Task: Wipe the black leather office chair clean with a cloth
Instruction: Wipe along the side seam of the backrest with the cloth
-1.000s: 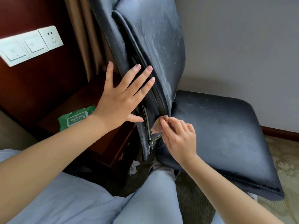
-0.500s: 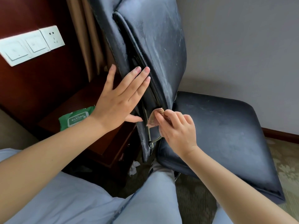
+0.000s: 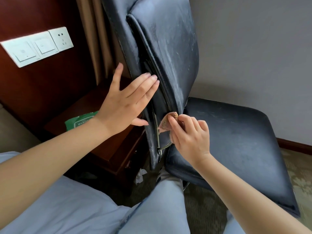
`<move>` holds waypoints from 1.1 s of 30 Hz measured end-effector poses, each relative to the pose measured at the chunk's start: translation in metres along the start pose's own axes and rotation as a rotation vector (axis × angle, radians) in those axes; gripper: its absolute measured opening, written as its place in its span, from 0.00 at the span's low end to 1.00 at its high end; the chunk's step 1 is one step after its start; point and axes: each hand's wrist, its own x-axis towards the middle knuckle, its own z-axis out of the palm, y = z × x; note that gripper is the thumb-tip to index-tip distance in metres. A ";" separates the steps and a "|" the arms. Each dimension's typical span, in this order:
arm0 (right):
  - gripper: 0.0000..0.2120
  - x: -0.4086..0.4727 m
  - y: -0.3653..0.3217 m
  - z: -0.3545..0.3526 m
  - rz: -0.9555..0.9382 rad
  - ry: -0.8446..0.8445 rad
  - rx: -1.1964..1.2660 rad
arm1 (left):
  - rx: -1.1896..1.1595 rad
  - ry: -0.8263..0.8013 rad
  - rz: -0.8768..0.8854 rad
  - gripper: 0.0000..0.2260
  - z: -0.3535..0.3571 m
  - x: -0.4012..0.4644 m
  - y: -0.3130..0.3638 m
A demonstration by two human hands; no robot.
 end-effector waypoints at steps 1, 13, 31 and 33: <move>0.13 0.007 -0.001 -0.002 -0.001 0.013 -0.005 | -0.009 -0.001 -0.002 0.52 0.000 0.000 0.000; 0.13 0.035 -0.002 -0.002 -0.040 0.075 -0.012 | 0.023 0.072 0.013 0.48 -0.006 0.002 -0.015; 0.21 -0.033 0.009 0.012 -0.120 -0.158 -0.039 | 0.057 -0.062 -0.111 0.57 -0.012 0.004 -0.010; 0.22 -0.040 0.008 0.012 -0.133 -0.205 -0.057 | 0.056 -0.071 -0.108 0.57 -0.011 0.002 -0.007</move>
